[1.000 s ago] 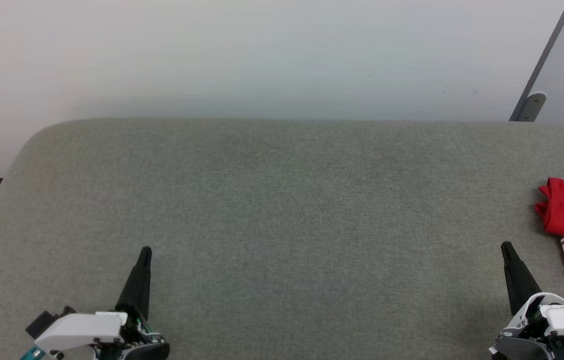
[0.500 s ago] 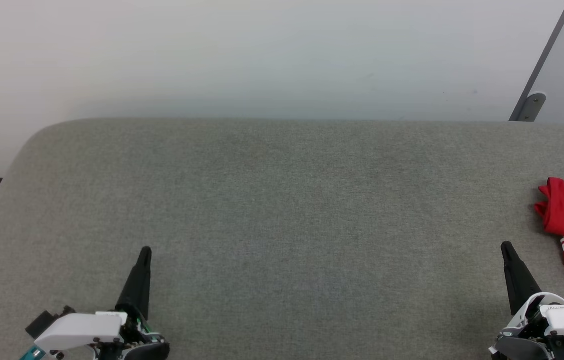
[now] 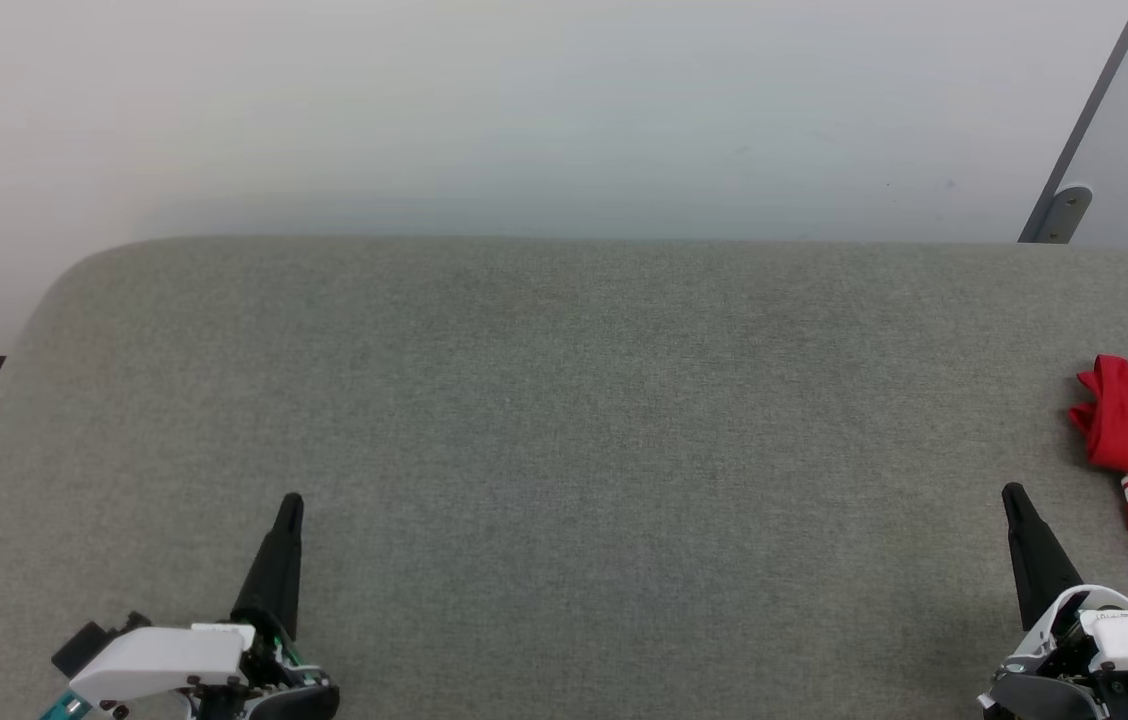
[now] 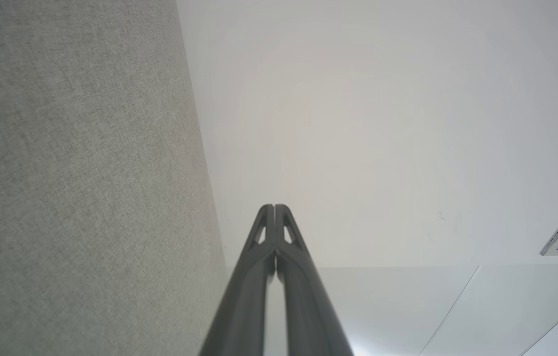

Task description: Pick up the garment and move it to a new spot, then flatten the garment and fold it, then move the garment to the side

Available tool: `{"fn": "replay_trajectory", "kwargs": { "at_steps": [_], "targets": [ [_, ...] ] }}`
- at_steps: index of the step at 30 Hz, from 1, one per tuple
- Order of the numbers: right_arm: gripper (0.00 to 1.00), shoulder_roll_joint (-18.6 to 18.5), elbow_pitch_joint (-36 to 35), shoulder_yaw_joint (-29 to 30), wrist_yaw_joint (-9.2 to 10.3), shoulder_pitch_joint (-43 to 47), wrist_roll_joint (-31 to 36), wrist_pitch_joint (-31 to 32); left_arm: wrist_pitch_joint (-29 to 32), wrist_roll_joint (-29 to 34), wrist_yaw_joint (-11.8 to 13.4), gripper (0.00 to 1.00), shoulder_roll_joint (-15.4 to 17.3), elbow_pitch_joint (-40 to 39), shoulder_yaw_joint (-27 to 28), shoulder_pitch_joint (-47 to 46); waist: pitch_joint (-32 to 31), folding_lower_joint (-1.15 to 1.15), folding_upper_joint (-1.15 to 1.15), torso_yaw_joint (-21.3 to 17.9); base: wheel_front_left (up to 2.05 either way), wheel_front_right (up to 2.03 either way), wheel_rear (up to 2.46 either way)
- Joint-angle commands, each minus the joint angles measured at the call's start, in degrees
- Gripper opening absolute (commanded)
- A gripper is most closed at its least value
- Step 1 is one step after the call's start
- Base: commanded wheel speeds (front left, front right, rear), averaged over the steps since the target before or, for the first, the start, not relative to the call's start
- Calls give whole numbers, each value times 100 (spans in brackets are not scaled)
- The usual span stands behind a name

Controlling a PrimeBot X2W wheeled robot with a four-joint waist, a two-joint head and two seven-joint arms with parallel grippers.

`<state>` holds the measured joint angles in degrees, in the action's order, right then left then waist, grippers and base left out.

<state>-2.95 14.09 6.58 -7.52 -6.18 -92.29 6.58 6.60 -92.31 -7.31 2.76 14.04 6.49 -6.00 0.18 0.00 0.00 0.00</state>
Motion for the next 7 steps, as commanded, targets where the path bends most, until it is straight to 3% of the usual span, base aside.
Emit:
{"fn": "replay_trajectory", "kwargs": {
  "at_steps": [1, 7],
  "targets": [
    [0, 18, -11, -2, 6, -17, -24, 12, 8, -19, -33, 0, 1, 2, 11, -54, 0, 0, 0, 0, 0, 0, 0],
    [0, 18, -11, -2, 6, -17, -24, 12, 8, -19, -33, 0, 1, 2, 11, -54, 0, 0, 0, 0, 0, 0, 0]
  ]
}}
